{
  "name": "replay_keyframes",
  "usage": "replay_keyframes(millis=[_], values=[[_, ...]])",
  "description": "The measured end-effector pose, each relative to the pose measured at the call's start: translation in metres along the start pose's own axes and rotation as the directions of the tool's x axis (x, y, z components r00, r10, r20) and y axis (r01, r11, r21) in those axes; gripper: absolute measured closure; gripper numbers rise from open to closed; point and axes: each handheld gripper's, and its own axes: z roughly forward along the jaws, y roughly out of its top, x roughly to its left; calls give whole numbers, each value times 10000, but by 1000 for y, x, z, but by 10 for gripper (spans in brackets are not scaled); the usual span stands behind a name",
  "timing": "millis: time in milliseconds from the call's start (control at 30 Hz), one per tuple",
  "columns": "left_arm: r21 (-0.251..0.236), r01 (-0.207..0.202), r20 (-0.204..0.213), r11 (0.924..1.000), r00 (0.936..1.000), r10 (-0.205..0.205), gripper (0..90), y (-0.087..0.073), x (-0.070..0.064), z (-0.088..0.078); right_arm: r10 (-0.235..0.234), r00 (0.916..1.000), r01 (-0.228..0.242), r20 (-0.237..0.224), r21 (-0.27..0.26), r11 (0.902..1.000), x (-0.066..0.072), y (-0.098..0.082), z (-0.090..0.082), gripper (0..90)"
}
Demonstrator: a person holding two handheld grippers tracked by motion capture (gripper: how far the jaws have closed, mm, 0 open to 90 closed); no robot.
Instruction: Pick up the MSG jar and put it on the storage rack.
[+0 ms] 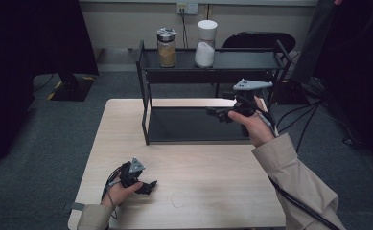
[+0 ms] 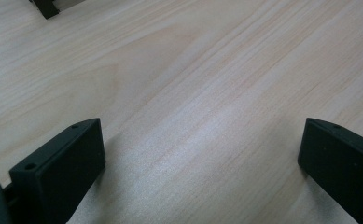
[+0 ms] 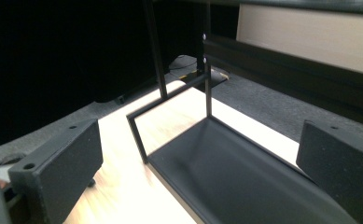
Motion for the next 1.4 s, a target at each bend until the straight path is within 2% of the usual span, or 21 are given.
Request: replay_keyframes(millis=[133, 267, 333, 400, 600, 733, 800, 967, 1067, 1133, 1267, 1400], values=[[-34, 45, 2, 10000, 10000, -45, 0, -1, 0, 0, 130, 9997, -131, -204, -5, 9999, 0, -21, -6, 0], [2, 0, 0, 10000, 10000, 0, 0, 0, 0, 0, 162, 9995, -158, -256, 165, 9997, 2, -40, -11, 0], [7, -27, 0, 10000, 10000, 27, 0, 0, 0, 0, 165, 9992, -152, -362, 365, 9992, 4, -58, -13, 0], [11, -57, -5, 10000, 10000, 57, 0, 0, 0, 0, 181, 9990, -162, -419, 445, 9989, 4, -64, -13, 0], [-32, -1, -7, 10000, 10000, 1, 0, -1, 0, 0, 548, 9962, -498, -679, 725, 9961, 3, -103, -17, 0], [9, -53, -7, 10000, 10000, 53, 0, 0, 0, 0, 341, 9956, -255, -871, 976, 9949, 2, -121, -18, 0], [1, -44, -6, 10000, 10000, 44, 0, 0, 0, 0, 607, 9945, -516, -857, 1048, 9932, 1, -136, -19, 0], [4, -47, -7, 10000, 10000, 47, 0, 0, 0, 0, 656, 9948, -548, -781, 1332, 9896, 2, -152, -18, 0], [4, -45, -5, 10000, 10000, 45, 0, 0, 0, 0, 949, 9908, -815, -970, 1333, 9877, -1, -164, -18, 0], [-25, -9, -2, 10000, 10000, 9, 0, 0, 0, 0, 1056, 9903, -915, -902, 1474, 9848, -1, -171, -17, 0], [-24, -12, -3, 10000, 10000, 12, 0, 0, 0, 0, 1089, 9897, -910, -925, 1791, 9796, -1, -184, -16, 0], [-25, -11, -3, 10000, 10000, 11, 0, 0, 0, 0, 870, 9924, -652, -867, 2283, 9714, 0, -193, -15, 0]])
